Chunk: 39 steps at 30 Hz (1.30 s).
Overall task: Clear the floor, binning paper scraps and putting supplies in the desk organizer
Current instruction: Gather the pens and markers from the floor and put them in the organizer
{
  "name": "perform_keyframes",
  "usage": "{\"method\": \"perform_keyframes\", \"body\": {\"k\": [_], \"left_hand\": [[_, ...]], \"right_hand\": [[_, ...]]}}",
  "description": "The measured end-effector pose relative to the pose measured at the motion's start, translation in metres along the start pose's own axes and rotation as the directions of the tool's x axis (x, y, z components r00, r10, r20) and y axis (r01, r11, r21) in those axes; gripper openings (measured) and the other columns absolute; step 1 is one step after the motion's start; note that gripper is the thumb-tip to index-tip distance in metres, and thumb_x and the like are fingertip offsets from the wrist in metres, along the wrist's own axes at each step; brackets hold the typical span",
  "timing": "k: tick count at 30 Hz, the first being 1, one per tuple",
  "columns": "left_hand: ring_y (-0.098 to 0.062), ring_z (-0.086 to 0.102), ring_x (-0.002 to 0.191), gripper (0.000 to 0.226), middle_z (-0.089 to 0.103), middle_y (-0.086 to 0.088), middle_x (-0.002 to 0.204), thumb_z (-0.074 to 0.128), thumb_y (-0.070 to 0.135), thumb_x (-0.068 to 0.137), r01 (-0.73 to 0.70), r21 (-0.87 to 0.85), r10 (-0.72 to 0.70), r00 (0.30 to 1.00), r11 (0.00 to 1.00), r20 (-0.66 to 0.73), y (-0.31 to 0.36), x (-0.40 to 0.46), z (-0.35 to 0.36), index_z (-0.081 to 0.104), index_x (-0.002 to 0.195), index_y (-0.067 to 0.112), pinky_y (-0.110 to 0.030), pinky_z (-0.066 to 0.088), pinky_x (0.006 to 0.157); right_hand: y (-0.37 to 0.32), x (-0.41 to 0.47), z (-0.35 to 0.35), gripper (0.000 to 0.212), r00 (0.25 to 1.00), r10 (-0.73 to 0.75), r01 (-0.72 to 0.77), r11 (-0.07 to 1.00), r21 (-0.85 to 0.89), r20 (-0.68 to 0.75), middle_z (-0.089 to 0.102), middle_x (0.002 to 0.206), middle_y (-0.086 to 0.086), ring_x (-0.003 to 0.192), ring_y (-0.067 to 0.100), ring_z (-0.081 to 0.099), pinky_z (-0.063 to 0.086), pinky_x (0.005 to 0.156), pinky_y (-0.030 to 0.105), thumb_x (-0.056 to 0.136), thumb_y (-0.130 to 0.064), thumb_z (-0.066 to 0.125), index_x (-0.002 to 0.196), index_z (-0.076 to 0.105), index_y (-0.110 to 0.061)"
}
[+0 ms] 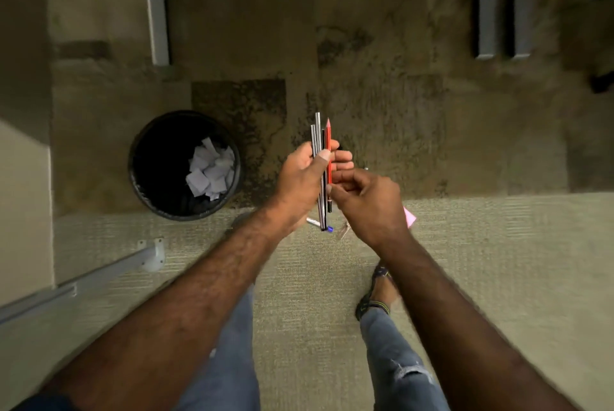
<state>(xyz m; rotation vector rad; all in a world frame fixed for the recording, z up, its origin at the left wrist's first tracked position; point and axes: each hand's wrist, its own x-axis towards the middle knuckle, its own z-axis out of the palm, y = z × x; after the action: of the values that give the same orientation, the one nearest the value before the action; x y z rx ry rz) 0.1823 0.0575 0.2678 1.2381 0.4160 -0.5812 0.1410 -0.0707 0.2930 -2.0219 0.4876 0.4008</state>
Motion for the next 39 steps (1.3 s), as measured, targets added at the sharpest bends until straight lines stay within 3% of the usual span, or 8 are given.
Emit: {"method": "perform_keyframes", "body": {"k": [4, 9, 15, 24, 29, 39], "left_hand": [[-0.029, 0.075, 0.101, 0.018, 0.076, -0.014, 0.109, 0.044, 0.011, 0.110, -0.034, -0.014, 0.034, 0.999, 0.999, 0.024, 0.050, -0.044, 0.020, 0.061, 0.117, 0.010, -0.046, 0.061, 0.092], [-0.027, 0.075, 0.102, 0.019, 0.076, -0.012, 0.107, 0.044, 0.010, 0.110, -0.073, -0.042, 0.073, 0.997, 0.996, 0.016, 0.100, -0.101, 0.044, 0.061, 0.118, 0.010, -0.044, 0.062, 0.095], [-0.034, 0.072, 0.114, 0.021, 0.075, -0.018, 0.116, 0.045, 0.010, 0.110, -0.162, -0.092, 0.163, 0.987, 0.983, 0.005, 0.147, -0.157, 0.076, 0.060, 0.123, 0.006, -0.048, 0.058, 0.100], [-0.034, 0.071, 0.111, 0.020, 0.074, -0.019, 0.114, 0.043, 0.006, 0.109, -0.316, -0.127, 0.319, 0.948, 0.940, -0.001, 0.207, -0.207, 0.144, 0.059, 0.121, 0.004, -0.046, 0.059, 0.098], [-0.035, 0.071, 0.114, 0.021, 0.071, -0.024, 0.122, 0.044, 0.007, 0.109, -0.390, -0.141, 0.391, 0.920, 0.910, -0.019, 0.226, -0.233, 0.174, 0.058, 0.124, 0.003, -0.044, 0.060, 0.098], [-0.038, 0.069, 0.119, 0.022, 0.073, -0.020, 0.123, 0.048, 0.015, 0.108, -0.456, -0.110, 0.457, 0.889, 0.883, -0.020, 0.243, -0.258, 0.165, 0.059, 0.126, 0.009, -0.048, 0.057, 0.101]], "right_hand": [[-0.046, -0.037, -0.030, 0.016, 0.998, -0.064, 0.064, 0.998, 0.002, -0.027, 0.078, 0.088, -0.016, 0.081, -0.003, 0.074, 0.062, 0.080, 0.027, 0.090, -0.017, 0.081, 0.105, 0.083, -0.022], [-0.093, -0.080, -0.067, 0.017, 0.989, -0.139, 0.138, 0.989, -0.045, -0.039, 0.082, 0.093, -0.011, 0.082, -0.001, 0.075, 0.061, 0.083, 0.033, 0.088, -0.019, 0.080, 0.102, 0.084, -0.026], [-0.135, -0.120, -0.114, 0.019, 0.968, -0.250, 0.250, 0.968, -0.023, -0.021, 0.080, 0.093, -0.019, 0.084, -0.009, 0.073, 0.062, 0.083, 0.027, 0.088, -0.022, 0.082, 0.104, 0.083, -0.031], [-0.175, -0.144, -0.188, 0.022, 0.908, -0.416, 0.416, 0.909, -0.024, -0.054, 0.081, 0.092, -0.018, 0.083, -0.009, 0.072, 0.059, 0.079, 0.019, 0.085, -0.027, 0.083, 0.107, 0.084, -0.029], [-0.195, -0.156, -0.228, 0.020, 0.876, -0.481, 0.480, 0.876, -0.039, -0.024, 0.080, 0.089, -0.018, 0.081, -0.011, 0.072, 0.051, 0.073, 0.004, 0.086, -0.029, 0.085, 0.105, 0.084, -0.028], [-0.226, -0.176, -0.238, 0.015, 0.853, -0.521, 0.521, 0.852, -0.055, 0.025, 0.076, 0.077, -0.024, 0.074, -0.011, 0.071, 0.049, 0.064, 0.004, 0.083, -0.025, 0.088, 0.097, 0.085, -0.029]]}}
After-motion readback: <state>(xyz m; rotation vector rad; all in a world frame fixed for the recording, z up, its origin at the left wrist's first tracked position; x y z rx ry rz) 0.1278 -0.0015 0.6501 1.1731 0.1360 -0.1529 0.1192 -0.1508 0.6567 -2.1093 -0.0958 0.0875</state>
